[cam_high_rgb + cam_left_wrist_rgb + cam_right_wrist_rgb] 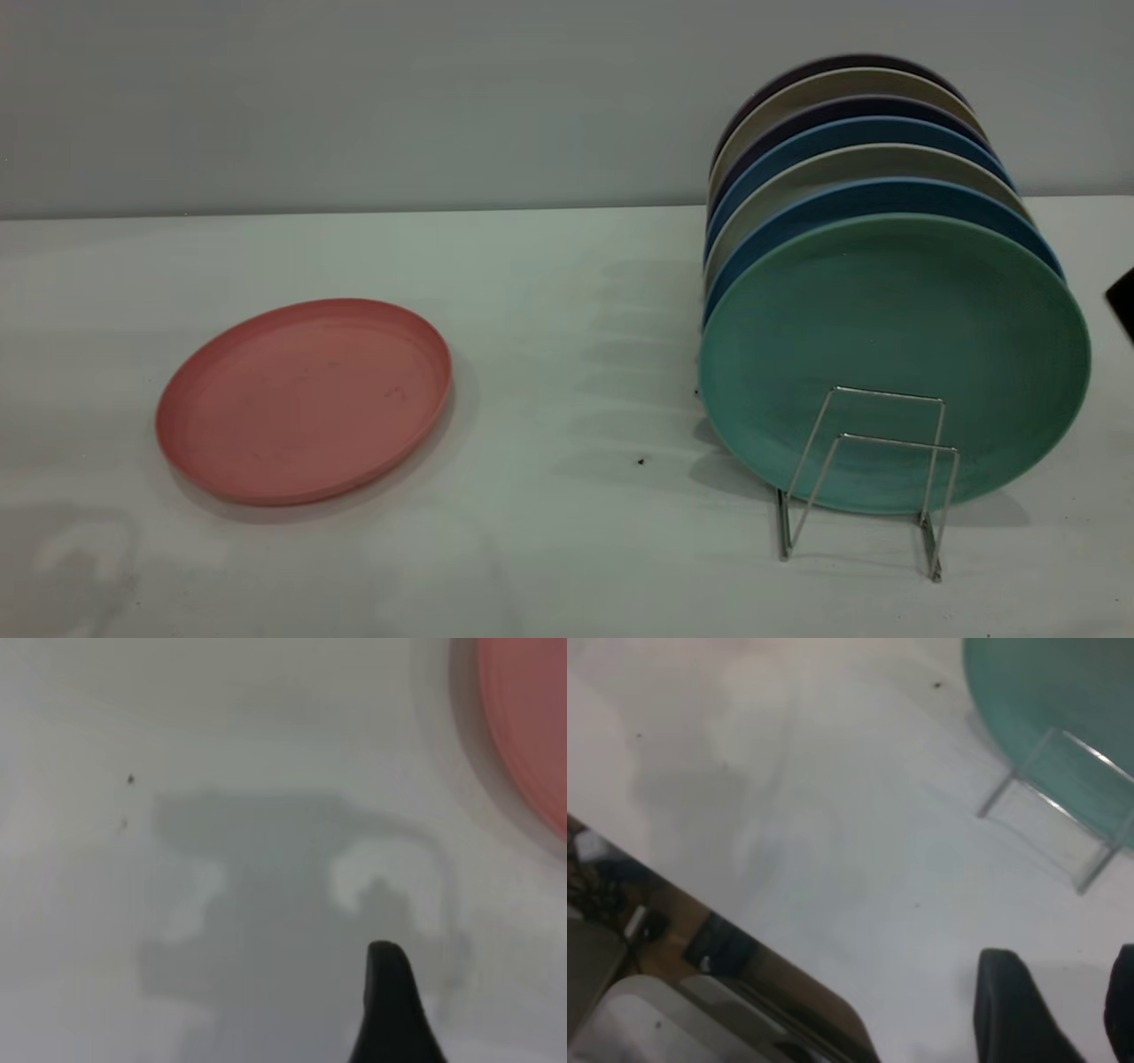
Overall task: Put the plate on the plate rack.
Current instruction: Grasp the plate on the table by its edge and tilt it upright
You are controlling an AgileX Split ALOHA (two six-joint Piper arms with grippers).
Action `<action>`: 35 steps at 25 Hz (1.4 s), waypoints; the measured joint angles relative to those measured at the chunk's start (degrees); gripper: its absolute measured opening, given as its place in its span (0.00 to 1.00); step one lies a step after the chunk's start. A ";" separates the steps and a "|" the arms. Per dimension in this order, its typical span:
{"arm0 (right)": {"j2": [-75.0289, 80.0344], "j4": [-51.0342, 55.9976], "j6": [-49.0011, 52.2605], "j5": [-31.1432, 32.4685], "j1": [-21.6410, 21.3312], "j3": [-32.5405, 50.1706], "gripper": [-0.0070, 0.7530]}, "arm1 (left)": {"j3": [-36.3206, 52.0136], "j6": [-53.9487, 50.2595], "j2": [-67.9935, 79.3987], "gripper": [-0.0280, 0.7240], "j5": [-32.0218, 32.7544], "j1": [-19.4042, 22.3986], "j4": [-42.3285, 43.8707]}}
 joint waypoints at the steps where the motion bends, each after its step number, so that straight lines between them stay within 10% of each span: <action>1: 0.27 0.84 -0.81 -0.07 0.00 0.00 0.38 | -1.36 0.00 1.97 0.71 -0.57 0.00 0.00; 35: 0.70 4.74 -2.32 -1.96 0.00 0.00 0.38 | -37.73 19.78 37.89 0.62 14.82 0.00 -20.00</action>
